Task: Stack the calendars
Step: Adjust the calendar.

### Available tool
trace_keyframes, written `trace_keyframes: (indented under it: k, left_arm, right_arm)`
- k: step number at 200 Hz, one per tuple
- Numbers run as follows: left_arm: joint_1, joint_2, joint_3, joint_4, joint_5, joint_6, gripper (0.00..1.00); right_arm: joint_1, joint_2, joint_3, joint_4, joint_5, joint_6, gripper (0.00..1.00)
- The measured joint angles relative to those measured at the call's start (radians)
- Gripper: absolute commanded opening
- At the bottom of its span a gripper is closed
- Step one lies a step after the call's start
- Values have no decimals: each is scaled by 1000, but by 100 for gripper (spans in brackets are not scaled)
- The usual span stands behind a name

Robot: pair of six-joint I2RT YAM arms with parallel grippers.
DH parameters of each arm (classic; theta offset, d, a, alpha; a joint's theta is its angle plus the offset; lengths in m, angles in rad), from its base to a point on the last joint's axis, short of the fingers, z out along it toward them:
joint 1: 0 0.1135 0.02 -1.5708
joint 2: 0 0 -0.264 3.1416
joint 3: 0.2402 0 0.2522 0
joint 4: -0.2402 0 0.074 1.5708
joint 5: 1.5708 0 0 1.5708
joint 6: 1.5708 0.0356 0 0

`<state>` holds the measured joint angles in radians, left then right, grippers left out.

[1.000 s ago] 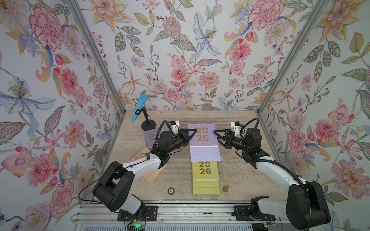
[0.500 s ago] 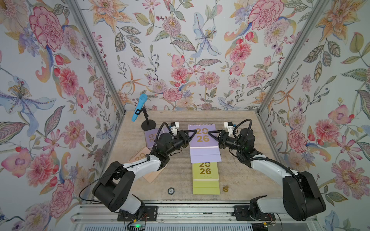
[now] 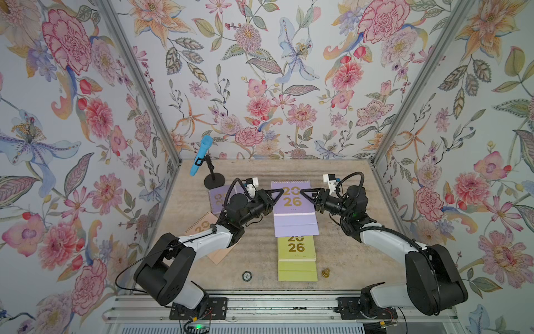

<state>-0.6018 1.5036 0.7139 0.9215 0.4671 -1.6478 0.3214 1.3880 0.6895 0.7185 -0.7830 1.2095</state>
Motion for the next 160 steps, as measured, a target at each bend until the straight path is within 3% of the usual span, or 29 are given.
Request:
trace_keyframes:
  k: [26,52,130,160]
  left_arm:
    - [0,2,-14,0,0,-2,0]
    - [-1,2,-34,9,5,-10,1]
    - [-32,2,-72,56,27,-11,9]
    - [-39,2,-75,65,27,-13,24]
  right_arm:
    - [3,-2,-8,14,0,11,8]
    - [6,-28,-39,24,7,37,0]
    - [16,-156,-154,22,63,41,0]
    - [16,-174,-163,16,68,39,0]
